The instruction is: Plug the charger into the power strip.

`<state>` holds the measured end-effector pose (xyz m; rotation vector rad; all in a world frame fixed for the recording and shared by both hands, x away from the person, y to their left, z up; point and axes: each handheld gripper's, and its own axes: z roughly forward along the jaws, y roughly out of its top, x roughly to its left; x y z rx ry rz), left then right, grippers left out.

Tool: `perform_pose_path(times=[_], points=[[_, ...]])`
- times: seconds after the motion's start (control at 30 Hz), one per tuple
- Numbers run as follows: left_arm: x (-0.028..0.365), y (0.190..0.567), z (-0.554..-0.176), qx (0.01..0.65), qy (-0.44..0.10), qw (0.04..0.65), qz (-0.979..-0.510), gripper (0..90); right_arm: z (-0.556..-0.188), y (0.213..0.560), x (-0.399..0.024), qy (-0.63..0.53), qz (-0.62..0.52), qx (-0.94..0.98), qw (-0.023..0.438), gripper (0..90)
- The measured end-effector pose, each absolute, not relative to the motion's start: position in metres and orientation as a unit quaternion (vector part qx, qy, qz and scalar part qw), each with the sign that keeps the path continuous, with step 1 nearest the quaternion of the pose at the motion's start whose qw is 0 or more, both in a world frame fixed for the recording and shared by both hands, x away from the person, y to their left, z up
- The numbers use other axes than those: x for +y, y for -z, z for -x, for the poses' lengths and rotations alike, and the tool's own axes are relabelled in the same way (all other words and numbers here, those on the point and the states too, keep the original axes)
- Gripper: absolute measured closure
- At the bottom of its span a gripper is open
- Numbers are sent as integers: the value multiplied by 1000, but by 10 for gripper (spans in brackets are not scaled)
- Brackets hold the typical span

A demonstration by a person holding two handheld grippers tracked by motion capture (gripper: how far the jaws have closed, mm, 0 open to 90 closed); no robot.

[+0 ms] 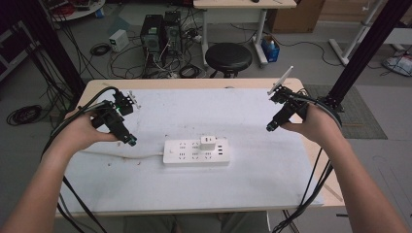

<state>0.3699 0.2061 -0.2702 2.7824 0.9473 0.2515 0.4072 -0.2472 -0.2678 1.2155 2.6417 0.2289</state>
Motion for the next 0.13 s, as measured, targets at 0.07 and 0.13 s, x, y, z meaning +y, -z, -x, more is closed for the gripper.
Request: perform_pose_path(times=[0.07, 0.13], points=[[205, 270, -371, 315, -84, 91, -941, 167, -407, 267, -248, -78, -417, 898, 113, 174], [203, 271, -372, 314, -84, 92, -941, 167, -407, 267, -250, -79, -415, 900, 111, 175]])
